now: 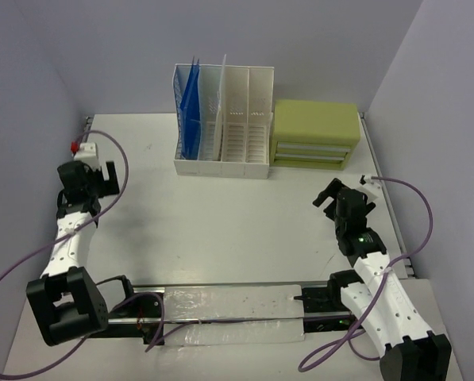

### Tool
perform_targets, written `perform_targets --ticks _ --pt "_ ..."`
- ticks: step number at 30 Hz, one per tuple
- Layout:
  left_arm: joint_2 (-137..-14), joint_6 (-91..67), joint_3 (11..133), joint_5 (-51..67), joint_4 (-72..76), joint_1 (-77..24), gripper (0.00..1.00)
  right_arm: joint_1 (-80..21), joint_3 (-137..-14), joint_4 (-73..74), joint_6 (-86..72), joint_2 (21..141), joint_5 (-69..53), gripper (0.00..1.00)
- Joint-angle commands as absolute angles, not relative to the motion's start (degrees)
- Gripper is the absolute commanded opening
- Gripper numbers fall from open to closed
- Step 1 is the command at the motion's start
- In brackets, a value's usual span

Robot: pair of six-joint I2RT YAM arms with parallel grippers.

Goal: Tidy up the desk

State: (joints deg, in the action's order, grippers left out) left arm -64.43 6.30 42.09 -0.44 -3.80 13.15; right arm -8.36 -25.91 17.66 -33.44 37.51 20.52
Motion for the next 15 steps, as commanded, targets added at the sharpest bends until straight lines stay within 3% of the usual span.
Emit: perform_targets --ticks 1,15 --pt "-60.47 11.26 37.46 6.52 -7.10 20.22 0.99 -8.09 -26.46 18.87 -34.70 36.47 21.31 1.00" --pt "-51.51 16.74 25.19 1.81 -5.64 25.49 0.99 -8.09 -22.66 11.43 -31.40 33.15 12.65 1.00"
